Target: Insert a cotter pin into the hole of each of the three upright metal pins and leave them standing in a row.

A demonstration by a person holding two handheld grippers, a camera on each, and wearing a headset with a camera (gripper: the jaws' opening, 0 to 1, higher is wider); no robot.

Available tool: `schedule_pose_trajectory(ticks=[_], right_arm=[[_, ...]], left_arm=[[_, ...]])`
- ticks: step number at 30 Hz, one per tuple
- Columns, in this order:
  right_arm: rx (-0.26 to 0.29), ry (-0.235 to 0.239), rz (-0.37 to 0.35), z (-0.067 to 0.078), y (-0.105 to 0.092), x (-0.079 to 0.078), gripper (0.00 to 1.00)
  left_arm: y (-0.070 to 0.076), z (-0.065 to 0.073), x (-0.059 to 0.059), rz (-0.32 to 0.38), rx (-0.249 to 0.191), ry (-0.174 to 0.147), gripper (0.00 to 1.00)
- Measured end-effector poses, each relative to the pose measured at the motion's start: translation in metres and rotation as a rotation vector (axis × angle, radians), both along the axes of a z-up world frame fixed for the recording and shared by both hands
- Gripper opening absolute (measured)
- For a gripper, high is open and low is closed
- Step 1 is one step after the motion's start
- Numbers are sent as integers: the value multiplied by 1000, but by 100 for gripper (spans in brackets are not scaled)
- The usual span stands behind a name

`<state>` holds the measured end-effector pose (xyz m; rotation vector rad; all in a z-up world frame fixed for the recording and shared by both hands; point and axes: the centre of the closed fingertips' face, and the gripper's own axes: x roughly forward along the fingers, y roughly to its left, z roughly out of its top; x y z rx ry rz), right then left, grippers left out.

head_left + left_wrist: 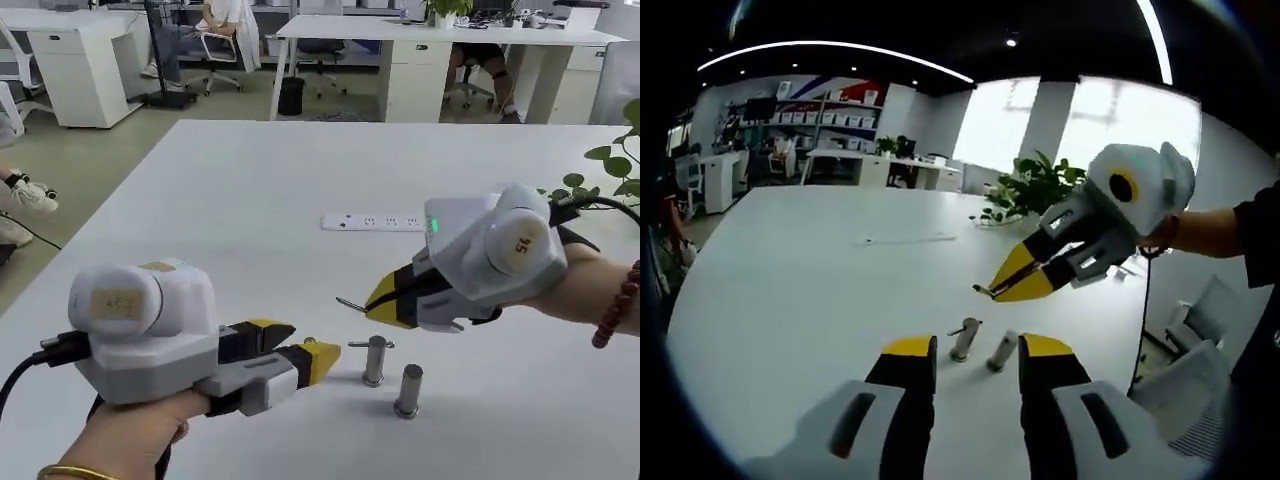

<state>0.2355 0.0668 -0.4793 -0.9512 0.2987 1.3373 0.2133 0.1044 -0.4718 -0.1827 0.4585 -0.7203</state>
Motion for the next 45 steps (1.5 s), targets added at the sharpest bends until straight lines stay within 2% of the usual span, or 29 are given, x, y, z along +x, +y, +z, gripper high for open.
schedule_pose_trajectory(ticks=[5, 13, 18, 28, 30, 34, 36, 38, 45], right_arm=[[1, -16, 54, 2, 9, -15, 0], [-10, -36, 116, 5, 18, -29, 0], [-18, -50, 146, 7, 21, -35, 0], [-27, -75, 167, 9, 24, -41, 0], [-31, -81, 171, 9, 25, -42, 0], [-34, -83, 172, 8, 25, -43, 0], [-34, -84, 173, 8, 25, -43, 0], [-32, -86, 176, 8, 25, -44, 0], [-7, -39, 134, 4, 23, -45, 0]], left_arm=[[-2, 2, -2, 5, -64, 52, 22], [-5, 5, -7, 8, -141, 90, 15], [-9, 9, -9, 2, -190, 101, 9], [-11, 10, -16, -2, -207, 106, 1], [-11, 11, -16, -1, -224, 118, 0], [-11, 10, -17, 2, -225, 124, 0], [-11, 10, -17, -11, -218, 107, 0], [-12, 10, -19, -31, -200, 73, 0], [-11, 6, -17, -34, -208, 94, 0]])
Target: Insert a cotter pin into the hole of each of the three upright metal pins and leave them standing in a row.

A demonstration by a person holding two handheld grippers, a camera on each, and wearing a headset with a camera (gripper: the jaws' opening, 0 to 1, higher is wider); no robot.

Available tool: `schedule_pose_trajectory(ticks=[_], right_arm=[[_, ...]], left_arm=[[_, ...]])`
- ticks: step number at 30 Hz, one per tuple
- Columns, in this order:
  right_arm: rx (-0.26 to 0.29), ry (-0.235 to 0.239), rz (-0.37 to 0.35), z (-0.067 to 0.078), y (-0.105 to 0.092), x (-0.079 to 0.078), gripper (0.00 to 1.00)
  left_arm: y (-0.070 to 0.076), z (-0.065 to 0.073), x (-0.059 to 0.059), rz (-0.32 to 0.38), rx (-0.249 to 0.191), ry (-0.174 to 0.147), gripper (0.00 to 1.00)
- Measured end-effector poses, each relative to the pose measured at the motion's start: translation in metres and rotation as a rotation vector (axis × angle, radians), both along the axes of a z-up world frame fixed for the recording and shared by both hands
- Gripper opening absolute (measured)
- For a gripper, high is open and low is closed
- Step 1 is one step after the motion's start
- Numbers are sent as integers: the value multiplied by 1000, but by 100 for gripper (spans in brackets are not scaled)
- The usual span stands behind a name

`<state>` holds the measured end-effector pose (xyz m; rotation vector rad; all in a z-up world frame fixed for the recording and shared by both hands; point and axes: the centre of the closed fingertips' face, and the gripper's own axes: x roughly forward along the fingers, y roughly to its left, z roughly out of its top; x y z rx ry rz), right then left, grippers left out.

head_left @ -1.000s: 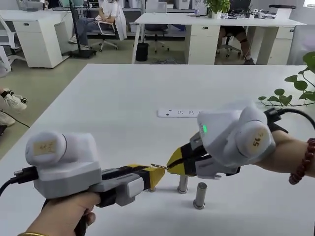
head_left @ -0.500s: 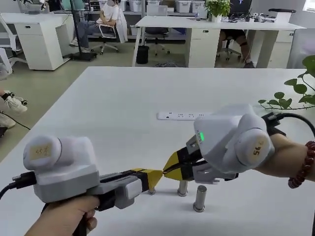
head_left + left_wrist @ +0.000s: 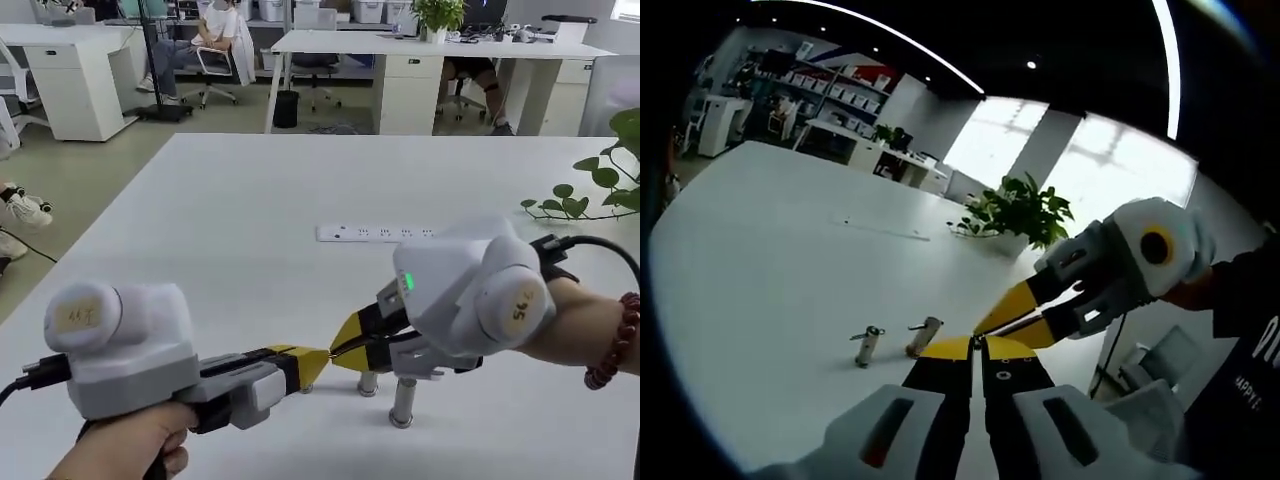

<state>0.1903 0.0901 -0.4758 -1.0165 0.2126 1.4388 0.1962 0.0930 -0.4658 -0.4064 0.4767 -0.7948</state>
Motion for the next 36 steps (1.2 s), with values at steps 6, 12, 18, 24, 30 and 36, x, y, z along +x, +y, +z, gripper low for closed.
schedule_pose_trajectory(ticks=[6, 12, 18, 24, 30, 36], right_arm=[[69, 114, -72, 1, -1, -1, 0], [175, 317, -207, 1, -10, 1, 3], [337, 581, -372, 2, -16, 2, 9], [389, 691, -408, -1, -24, -2, 10], [414, 742, -402, -4, -28, -9, 11], [386, 749, -347, -10, -27, -24, 9]], left_arm=[[1, -1, 0, -13, 26, -26, 0], [6, -8, -2, -34, 87, -65, 0], [6, -14, -6, -71, 112, -105, 0], [1, -8, -9, -133, 135, -215, 0], [-3, -10, -15, -171, 165, -249, 0], [-8, -9, -23, -214, 163, -285, 0]])
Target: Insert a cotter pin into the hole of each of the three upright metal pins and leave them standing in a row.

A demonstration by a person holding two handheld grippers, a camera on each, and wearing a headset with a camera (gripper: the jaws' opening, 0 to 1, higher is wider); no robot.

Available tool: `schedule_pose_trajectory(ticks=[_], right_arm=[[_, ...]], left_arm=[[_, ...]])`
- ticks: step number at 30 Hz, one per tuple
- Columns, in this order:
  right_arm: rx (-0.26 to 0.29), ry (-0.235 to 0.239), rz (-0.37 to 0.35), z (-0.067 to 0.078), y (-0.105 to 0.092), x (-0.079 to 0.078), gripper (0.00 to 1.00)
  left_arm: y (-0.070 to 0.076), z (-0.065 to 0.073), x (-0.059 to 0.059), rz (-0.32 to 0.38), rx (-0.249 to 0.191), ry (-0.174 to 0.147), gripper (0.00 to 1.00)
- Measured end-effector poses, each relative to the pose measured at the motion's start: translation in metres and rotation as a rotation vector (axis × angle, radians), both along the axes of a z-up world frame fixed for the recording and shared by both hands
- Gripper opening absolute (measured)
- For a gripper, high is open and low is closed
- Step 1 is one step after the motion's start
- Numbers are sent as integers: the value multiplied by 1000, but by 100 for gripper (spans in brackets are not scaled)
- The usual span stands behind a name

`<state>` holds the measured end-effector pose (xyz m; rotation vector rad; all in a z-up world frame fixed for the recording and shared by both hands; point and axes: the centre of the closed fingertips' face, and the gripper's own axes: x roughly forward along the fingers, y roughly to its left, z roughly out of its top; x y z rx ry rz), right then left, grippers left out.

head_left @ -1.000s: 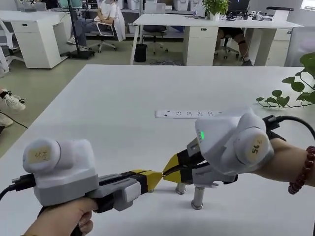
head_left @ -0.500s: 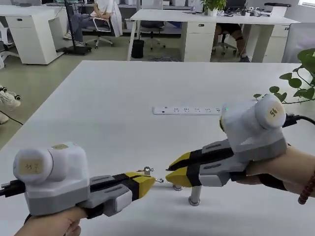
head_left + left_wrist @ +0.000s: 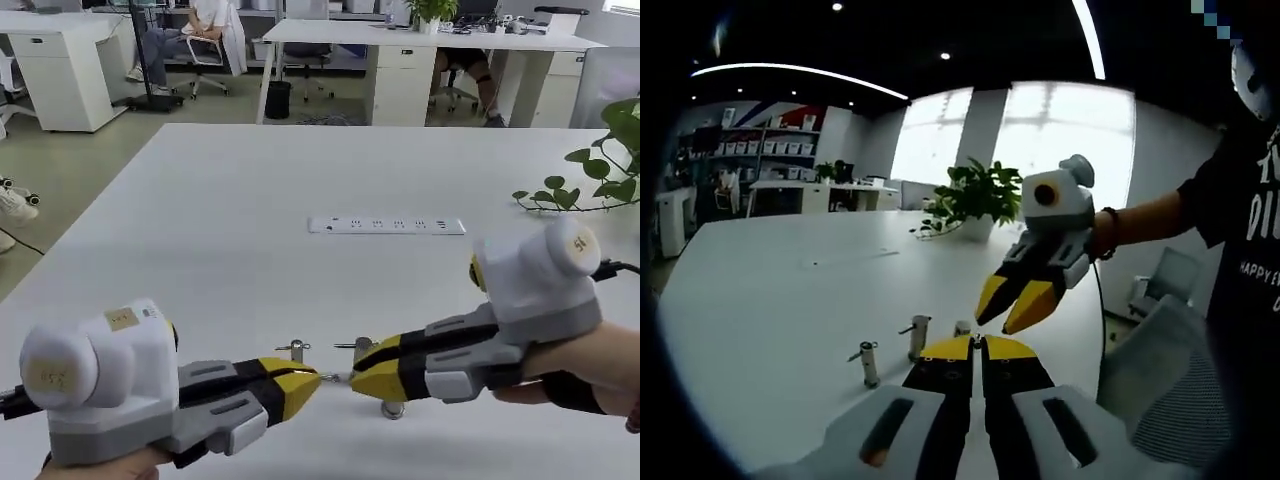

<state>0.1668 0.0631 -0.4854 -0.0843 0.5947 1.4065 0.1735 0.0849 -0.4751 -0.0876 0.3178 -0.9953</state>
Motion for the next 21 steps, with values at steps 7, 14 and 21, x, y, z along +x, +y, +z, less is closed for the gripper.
schedule_pose_trajectory(ticks=[7, 14, 21], right_arm=[[1, -13, 61, -1, 2, -7, 7], [10, -23, 100, -1, 5, -9, 1], [0, -35, 134, -1, 3, -13, 0]], left_arm=[[-8, 8, -8, -56, -30, -16, 0], [-13, 9, -14, -97, -43, -16, 0], [-14, 9, -17, -117, -56, -11, 0]])
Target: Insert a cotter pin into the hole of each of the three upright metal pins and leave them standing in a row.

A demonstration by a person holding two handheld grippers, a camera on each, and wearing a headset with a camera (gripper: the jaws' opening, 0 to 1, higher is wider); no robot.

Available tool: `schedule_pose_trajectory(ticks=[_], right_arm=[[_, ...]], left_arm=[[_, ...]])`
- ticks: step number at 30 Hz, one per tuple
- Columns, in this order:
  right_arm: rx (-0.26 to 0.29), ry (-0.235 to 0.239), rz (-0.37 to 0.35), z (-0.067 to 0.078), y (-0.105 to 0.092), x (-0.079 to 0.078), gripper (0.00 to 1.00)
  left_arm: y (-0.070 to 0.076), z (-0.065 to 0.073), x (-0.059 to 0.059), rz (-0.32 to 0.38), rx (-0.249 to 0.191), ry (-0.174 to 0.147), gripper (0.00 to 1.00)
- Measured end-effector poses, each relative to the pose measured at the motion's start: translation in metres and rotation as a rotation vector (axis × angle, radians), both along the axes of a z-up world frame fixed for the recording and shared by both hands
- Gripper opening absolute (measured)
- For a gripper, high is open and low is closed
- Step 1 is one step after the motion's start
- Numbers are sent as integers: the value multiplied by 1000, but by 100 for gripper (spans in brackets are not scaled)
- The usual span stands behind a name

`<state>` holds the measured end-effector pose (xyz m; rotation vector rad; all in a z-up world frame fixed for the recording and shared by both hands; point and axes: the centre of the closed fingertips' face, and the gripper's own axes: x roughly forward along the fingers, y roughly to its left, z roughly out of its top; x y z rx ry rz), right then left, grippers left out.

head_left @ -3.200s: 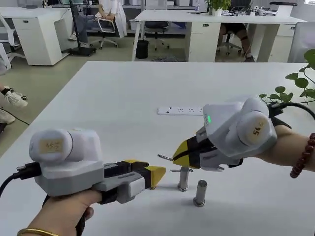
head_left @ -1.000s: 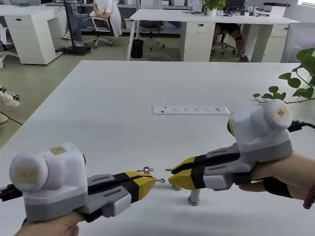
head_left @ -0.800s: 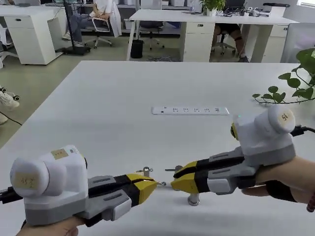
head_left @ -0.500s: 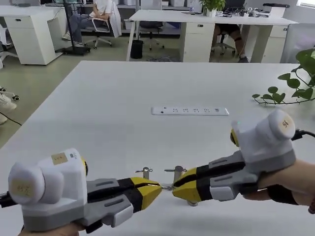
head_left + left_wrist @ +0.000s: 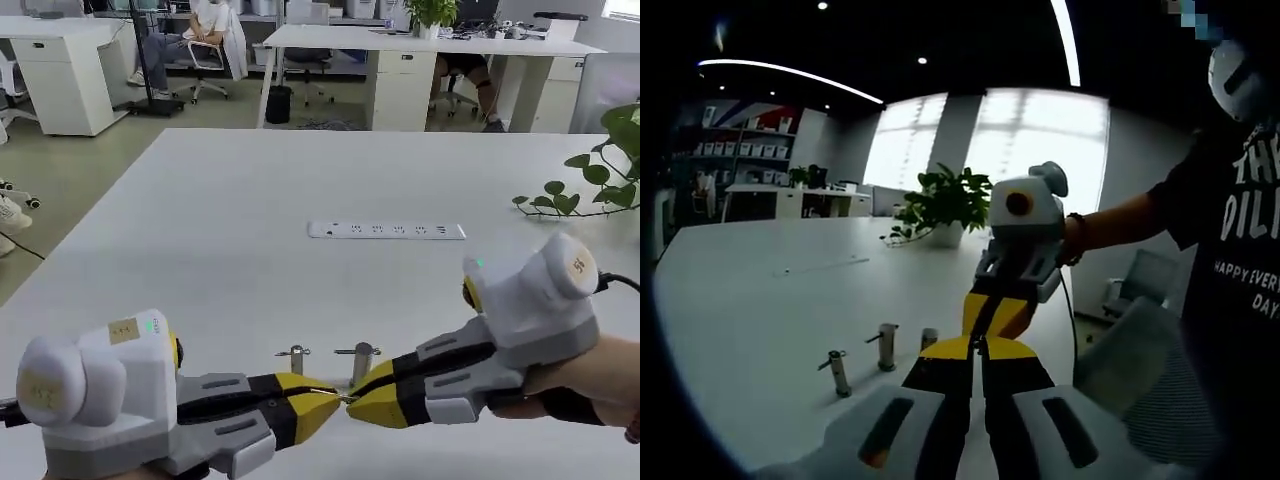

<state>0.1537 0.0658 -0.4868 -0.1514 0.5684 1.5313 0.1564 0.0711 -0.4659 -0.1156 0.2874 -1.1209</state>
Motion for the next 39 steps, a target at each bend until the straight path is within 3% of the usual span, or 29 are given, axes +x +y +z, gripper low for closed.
schedule_pose_trajectory(ticks=[6, 12, 16, 23, 35, 39], right_arm=[[-38, -77, 38, -1, -2, -3, 0], [-95, -165, 82, -5, -3, -6, 0], [-117, -203, 99, -6, -3, -7, 0], [-154, -252, 82, -9, -12, 2, 0], [-251, -323, 24, -21, -49, 24, 0], [-277, -344, 5, -24, -61, 33, 0]], left_arm=[[-1, 0, -2, -5, -2, -2, 0], [-4, -3, -2, -5, 27, -38, 1], [-3, -5, 1, 4, 42, -44, 3], [-5, -13, 3, 17, 80, -42, 6], [-11, -25, 14, 92, 128, -57, 19], [-14, -35, 20, 116, 193, -93, 19]])
